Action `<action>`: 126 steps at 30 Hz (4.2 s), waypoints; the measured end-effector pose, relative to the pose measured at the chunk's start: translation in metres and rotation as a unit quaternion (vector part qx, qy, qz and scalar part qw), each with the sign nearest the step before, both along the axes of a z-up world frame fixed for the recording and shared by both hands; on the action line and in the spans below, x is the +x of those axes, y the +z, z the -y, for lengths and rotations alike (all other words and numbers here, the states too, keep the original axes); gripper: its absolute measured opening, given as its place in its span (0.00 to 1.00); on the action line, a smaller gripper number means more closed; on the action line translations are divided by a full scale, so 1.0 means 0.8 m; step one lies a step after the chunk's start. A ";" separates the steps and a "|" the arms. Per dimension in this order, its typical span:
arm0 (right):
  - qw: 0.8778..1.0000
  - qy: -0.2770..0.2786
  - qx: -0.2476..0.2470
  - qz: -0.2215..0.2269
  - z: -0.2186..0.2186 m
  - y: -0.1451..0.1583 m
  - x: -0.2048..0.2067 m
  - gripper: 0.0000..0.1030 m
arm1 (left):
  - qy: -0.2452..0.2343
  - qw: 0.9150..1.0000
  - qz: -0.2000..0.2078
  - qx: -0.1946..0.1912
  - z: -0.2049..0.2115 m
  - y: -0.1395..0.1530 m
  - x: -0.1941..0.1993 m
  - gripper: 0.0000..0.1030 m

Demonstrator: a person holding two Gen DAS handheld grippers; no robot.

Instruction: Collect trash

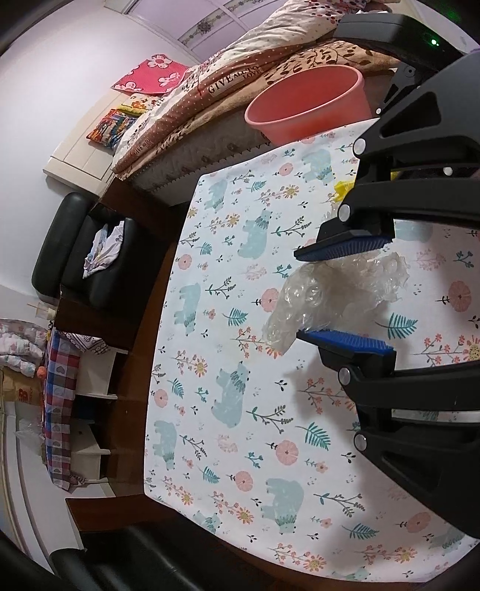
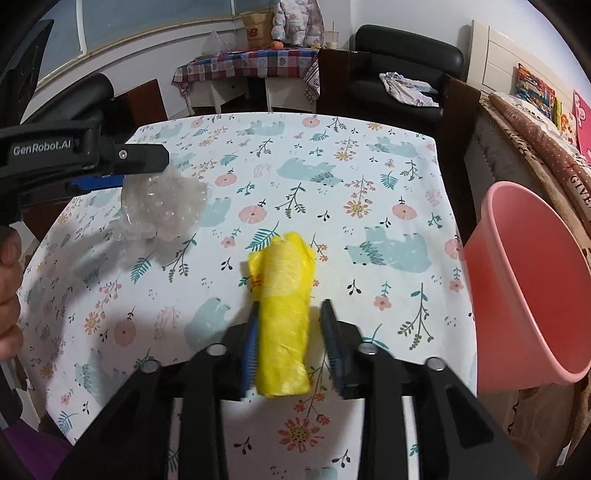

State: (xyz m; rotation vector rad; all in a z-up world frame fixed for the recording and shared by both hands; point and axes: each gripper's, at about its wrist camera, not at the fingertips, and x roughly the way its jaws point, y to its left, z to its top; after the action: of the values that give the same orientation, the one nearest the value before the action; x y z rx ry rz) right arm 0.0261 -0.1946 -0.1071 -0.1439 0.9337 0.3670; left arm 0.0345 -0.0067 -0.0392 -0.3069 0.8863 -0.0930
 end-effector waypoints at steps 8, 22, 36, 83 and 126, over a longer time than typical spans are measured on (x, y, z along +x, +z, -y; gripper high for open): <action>1.000 0.004 0.004 -0.004 -0.001 -0.002 0.001 0.33 | 0.003 1.000 0.000 0.005 0.001 0.004 0.001 0.36; 0.997 -0.032 0.076 -0.015 0.034 0.008 0.009 0.15 | 0.000 1.000 0.001 0.005 0.006 0.006 0.001 0.36; 0.984 -0.108 0.140 0.038 0.111 0.058 0.012 0.14 | -0.018 1.000 0.006 0.007 0.027 0.011 0.003 0.36; 0.929 -0.323 0.165 0.073 0.346 0.048 0.003 0.15 | -0.282 0.956 0.060 0.054 0.363 0.028 0.064 0.36; 0.927 -0.322 0.174 0.079 0.334 0.055 0.005 0.53 | -0.268 0.962 0.053 0.017 0.320 0.031 0.057 0.59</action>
State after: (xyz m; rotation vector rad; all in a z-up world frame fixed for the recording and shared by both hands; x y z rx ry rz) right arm 0.0300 -0.4617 -0.0629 0.4489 0.6943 -0.0959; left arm 0.0800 -0.2630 -0.0145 -0.0220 0.8441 -0.5909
